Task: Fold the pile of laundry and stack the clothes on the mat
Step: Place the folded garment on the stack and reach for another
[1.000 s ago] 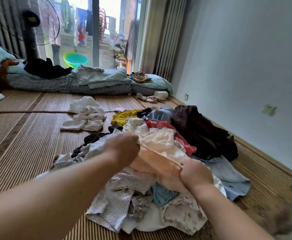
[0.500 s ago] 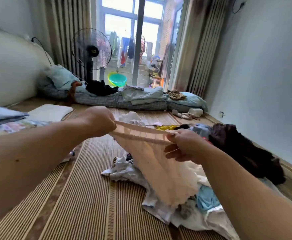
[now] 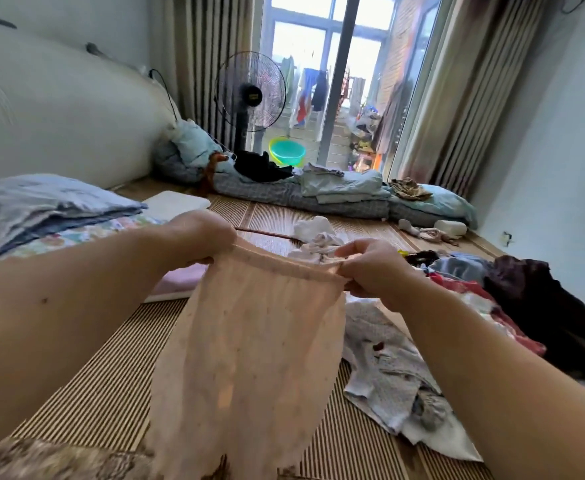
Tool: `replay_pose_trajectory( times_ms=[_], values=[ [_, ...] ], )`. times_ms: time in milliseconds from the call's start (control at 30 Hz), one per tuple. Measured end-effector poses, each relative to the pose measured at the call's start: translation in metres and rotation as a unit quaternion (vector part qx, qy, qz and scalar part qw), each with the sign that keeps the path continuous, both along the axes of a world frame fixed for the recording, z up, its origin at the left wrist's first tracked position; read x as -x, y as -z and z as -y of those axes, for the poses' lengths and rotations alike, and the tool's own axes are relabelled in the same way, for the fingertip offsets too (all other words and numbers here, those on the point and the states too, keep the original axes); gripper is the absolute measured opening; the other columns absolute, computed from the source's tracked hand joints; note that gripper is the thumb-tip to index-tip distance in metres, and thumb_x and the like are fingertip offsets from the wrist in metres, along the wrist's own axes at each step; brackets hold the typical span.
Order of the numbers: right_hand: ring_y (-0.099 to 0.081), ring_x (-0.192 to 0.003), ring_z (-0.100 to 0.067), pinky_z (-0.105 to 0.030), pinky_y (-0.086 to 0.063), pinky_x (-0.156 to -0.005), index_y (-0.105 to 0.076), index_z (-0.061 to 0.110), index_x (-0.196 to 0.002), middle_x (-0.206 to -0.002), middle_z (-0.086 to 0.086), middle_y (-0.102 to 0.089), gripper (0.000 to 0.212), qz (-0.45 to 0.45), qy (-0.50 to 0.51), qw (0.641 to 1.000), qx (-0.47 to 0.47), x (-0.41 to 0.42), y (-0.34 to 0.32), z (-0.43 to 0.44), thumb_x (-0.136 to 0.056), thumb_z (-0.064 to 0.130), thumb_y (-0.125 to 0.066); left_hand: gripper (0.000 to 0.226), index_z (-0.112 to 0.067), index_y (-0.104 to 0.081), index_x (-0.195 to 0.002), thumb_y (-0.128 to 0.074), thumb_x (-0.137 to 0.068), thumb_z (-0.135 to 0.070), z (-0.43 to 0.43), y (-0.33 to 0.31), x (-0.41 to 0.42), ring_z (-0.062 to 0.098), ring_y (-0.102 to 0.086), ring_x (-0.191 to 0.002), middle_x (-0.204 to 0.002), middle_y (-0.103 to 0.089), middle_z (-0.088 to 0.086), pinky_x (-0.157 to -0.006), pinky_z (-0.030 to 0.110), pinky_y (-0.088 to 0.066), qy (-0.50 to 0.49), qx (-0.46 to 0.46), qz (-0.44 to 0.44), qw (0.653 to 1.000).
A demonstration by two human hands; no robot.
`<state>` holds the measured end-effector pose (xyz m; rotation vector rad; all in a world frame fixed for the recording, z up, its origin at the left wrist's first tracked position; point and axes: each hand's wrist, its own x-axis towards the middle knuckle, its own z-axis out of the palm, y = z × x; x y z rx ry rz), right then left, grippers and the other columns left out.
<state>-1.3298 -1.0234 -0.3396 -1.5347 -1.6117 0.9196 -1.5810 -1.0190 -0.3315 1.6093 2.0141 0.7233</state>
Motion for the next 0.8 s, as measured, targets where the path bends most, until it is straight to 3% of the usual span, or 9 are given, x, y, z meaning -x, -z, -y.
replay_pose_trajectory(
  times_ms=[100,200,367,433,500,567,600,700,800],
  values=[
    [-0.066,-0.067,-0.023,-0.041,-0.059,-0.067,-0.07,0.014,-0.077,-0.077,-0.01,-0.069,0.017,0.011,0.016,0.998,-0.066,0.001,-0.003,-0.004,-0.08,-0.001,-0.062,0.009,-0.013,-0.062,-0.068,-0.061,-0.075,-0.019,-0.005,0.001,0.014,0.02,-0.051,-0.061,-0.07,-0.058,0.006,-0.054,0.026,-0.039,-0.044,-0.042,0.003,0.998],
    [-0.06,-0.058,-0.018,-0.03,-0.053,-0.05,-0.075,0.013,-0.078,-0.07,-0.008,-0.068,0.018,-0.002,-0.004,0.999,-0.052,0.005,-0.009,-0.008,-0.085,0.002,-0.062,0.007,-0.016,-0.063,-0.073,-0.062,-0.077,-0.011,-0.003,0.002,0.015,0.018,-0.052,-0.063,-0.075,-0.061,0.008,-0.05,0.026,-0.04,0.001,-0.07,0.022,0.997],
    [-0.061,-0.054,-0.012,-0.024,-0.049,-0.048,-0.072,0.015,-0.084,-0.067,-0.003,-0.067,0.012,0.108,0.005,0.992,-0.064,-0.002,-0.017,-0.014,-0.092,0.02,-0.064,0.044,-0.021,-0.064,-0.06,-0.045,-0.081,0.011,0.011,-0.004,0.02,0.017,-0.049,-0.061,-0.069,-0.062,0.004,-0.051,0.025,-0.037,0.199,-0.044,0.276,0.939],
    [-0.066,-0.051,-0.015,-0.024,-0.05,-0.045,-0.066,0.011,-0.087,-0.064,-0.005,-0.067,0.022,0.103,0.007,0.995,-0.013,-0.002,-0.015,-0.015,-0.099,0.022,-0.051,0.05,-0.019,-0.071,-0.058,-0.041,-0.08,0.014,0.012,-0.006,0.016,0.012,-0.047,-0.049,-0.059,-0.056,0.002,-0.046,0.02,-0.037,0.222,-0.028,0.234,0.946],
    [-0.07,-0.055,-0.018,-0.025,-0.053,-0.046,-0.063,0.011,-0.093,-0.066,-0.007,-0.071,0.02,0.029,-0.016,0.998,0.052,0.004,-0.01,-0.016,-0.1,0.015,-0.045,0.042,-0.02,-0.074,-0.059,-0.049,-0.084,0.003,0.011,-0.005,0.008,0.005,-0.051,-0.044,-0.053,-0.06,-0.005,-0.043,0.017,-0.037,0.22,-0.031,0.07,0.972],
    [-0.071,-0.059,-0.017,-0.026,-0.055,-0.049,-0.064,0.014,-0.101,-0.073,-0.008,-0.073,0.017,-0.051,-0.03,0.996,0.067,0.008,-0.008,-0.017,-0.094,0.004,-0.052,0.029,-0.023,-0.072,-0.06,-0.058,-0.083,-0.033,0.007,-0.005,0.008,0.007,-0.057,-0.057,-0.057,-0.064,-0.008,-0.052,0.024,-0.04,0.206,-0.037,-0.161,0.965],
    [-0.069,-0.058,-0.016,-0.025,-0.055,-0.049,-0.064,0.015,-0.103,-0.075,-0.008,-0.071,0.022,-0.078,-0.045,0.994,0.065,0.009,-0.007,-0.017,-0.09,0.0,-0.056,0.041,-0.022,-0.069,-0.056,-0.056,-0.081,-0.051,0.004,-0.003,0.013,0.011,-0.055,-0.058,-0.055,-0.061,-0.007,-0.054,0.028,-0.039,0.198,-0.035,-0.239,0.95],
    [-0.063,-0.058,-0.015,-0.029,-0.056,-0.053,-0.071,0.019,-0.09,-0.074,-0.006,-0.066,0.022,-0.084,-0.115,0.987,0.068,0.007,-0.005,-0.016,-0.087,0.0,-0.06,0.068,-0.02,-0.057,-0.046,-0.048,-0.066,-0.085,-0.001,0.005,0.038,0.011,-0.045,-0.051,-0.044,-0.047,-0.01,-0.054,0.031,-0.033,0.183,-0.018,-0.259,0.948],
    [-0.063,-0.061,-0.015,-0.034,-0.059,-0.059,-0.073,0.017,-0.088,-0.078,-0.006,-0.065,0.02,-0.064,-0.16,0.983,0.06,0.008,-0.005,-0.013,-0.094,0.008,-0.056,0.066,-0.016,-0.06,-0.053,-0.054,-0.053,-0.081,0.002,0.01,0.054,0.004,-0.041,-0.045,-0.044,-0.047,-0.009,-0.052,0.03,-0.033,0.176,-0.082,-0.152,0.969]
  ],
)
